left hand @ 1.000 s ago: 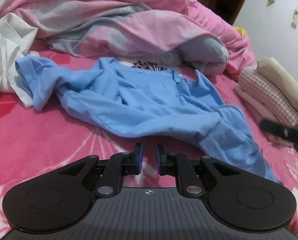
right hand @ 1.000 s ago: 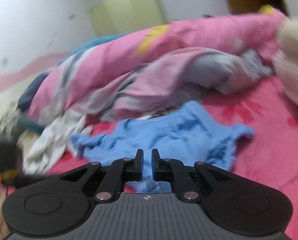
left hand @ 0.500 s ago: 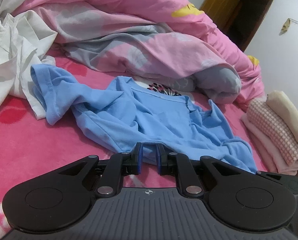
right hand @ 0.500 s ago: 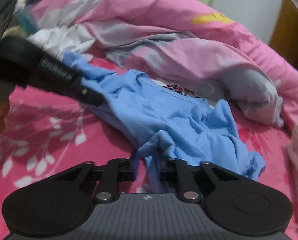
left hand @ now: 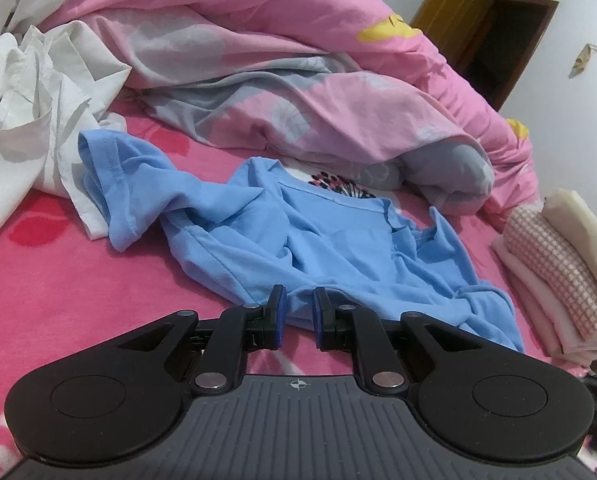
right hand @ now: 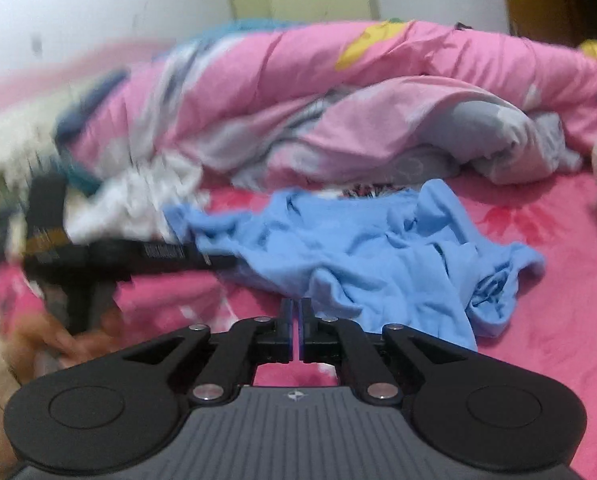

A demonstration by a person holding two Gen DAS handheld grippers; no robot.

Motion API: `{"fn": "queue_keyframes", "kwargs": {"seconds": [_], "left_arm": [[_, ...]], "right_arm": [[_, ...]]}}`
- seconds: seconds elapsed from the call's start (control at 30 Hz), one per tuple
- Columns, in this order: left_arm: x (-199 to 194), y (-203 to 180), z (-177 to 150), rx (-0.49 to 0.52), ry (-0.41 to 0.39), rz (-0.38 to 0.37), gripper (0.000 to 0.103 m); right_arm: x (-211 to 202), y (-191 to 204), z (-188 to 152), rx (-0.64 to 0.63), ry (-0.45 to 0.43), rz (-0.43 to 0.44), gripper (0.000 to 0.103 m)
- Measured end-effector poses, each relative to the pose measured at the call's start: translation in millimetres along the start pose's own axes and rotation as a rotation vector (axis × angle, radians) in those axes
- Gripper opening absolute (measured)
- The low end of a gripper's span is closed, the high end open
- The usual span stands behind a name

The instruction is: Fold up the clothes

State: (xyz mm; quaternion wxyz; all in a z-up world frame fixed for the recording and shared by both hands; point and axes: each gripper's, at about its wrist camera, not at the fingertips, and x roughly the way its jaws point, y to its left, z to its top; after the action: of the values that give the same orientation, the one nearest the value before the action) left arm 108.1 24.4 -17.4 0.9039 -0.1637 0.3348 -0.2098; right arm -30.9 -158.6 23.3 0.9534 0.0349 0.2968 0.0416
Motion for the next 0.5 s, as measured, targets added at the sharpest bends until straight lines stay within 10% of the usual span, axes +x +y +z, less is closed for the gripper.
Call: {"fn": "queue_keyframes", "kwargs": {"seconds": [0.13, 0.27, 0.33, 0.5], "left_arm": [[2, 1, 1, -0.007, 0.007, -0.001, 0.012], [2, 2, 1, -0.009, 0.009, -0.005, 0.012], [3, 2, 2, -0.009, 0.01, -0.006, 0.012], [4, 2, 2, -0.015, 0.015, -0.005, 0.012]], "right_arm": [[34, 37, -7, -0.245, 0.011, -0.14, 0.048], [80, 58, -21, -0.433, 0.028, -0.307, 0.043], [87, 54, -22, -0.432, 0.02, -0.343, 0.023], [51, 33, -10, -0.217, -0.024, -0.22, 0.008]]}}
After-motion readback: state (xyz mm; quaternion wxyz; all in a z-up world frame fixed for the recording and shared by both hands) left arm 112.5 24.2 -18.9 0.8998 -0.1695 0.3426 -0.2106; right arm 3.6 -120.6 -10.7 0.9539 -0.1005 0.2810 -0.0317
